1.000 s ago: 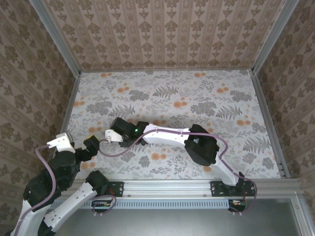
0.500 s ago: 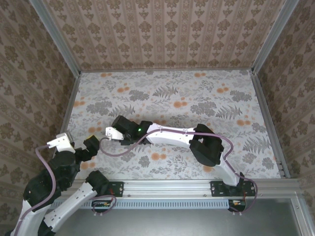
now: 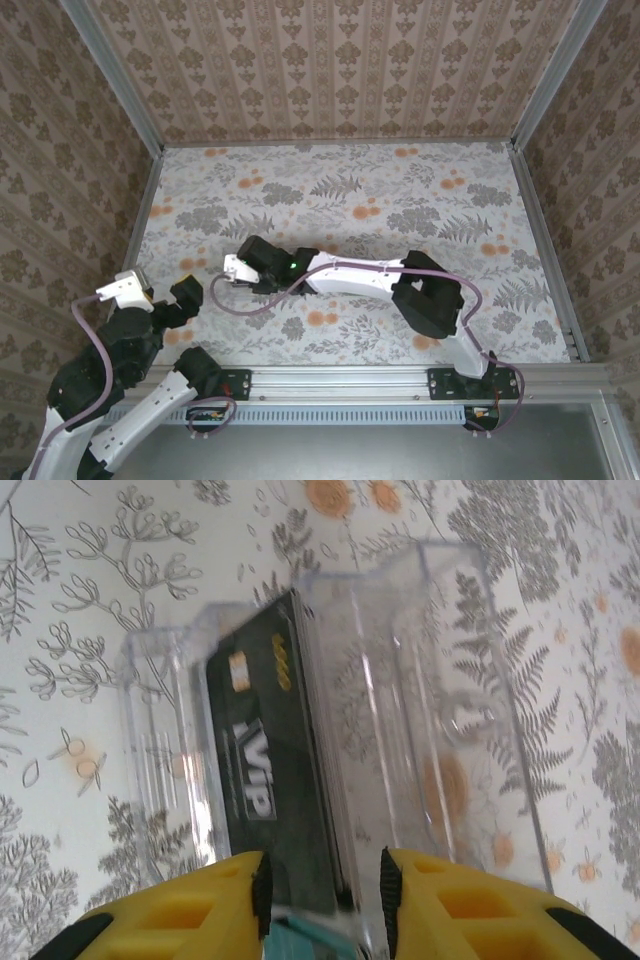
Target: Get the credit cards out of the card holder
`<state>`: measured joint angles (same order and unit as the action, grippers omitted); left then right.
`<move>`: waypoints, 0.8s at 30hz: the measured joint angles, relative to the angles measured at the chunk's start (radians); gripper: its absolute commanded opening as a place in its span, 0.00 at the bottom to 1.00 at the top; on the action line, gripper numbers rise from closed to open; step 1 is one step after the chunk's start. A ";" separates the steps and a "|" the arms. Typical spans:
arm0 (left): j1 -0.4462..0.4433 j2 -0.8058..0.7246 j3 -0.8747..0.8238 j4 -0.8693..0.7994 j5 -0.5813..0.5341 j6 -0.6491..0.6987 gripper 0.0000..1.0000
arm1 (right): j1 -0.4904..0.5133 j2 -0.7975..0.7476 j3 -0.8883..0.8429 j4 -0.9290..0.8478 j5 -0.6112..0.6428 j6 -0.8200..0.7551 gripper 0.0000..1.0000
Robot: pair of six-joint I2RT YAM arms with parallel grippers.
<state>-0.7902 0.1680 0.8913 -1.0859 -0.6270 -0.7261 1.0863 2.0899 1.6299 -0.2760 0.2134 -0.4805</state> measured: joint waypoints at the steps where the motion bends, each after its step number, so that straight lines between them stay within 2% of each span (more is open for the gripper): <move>1: 0.000 0.001 -0.005 0.004 0.004 0.000 1.00 | -0.010 -0.029 -0.031 0.011 0.000 0.019 0.38; 6: 0.000 0.027 -0.040 0.039 0.034 0.001 1.00 | -0.063 -0.222 -0.193 0.089 0.009 0.133 0.40; 11: 0.000 0.118 -0.076 0.106 0.068 0.009 1.00 | -0.134 -0.452 -0.381 0.171 0.020 0.290 0.41; 17: 0.004 0.289 -0.130 0.233 0.093 0.037 1.00 | -0.305 -0.743 -0.670 0.228 0.020 0.491 0.50; 20: 0.036 0.390 -0.156 0.311 0.098 0.054 1.00 | -0.401 -0.892 -0.797 0.236 0.027 0.563 0.63; 22: 0.076 0.470 -0.163 0.353 0.106 0.066 1.00 | -0.453 -0.985 -0.863 0.236 0.035 0.594 0.66; 24: 0.119 0.544 -0.163 0.389 0.108 0.069 1.00 | -0.501 -1.062 -0.908 0.235 0.043 0.623 0.82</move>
<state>-0.6708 0.7116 0.7288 -0.6968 -0.5190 -0.6567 0.5850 1.0275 0.7219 -0.0414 0.2565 0.1425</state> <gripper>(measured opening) 0.995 0.706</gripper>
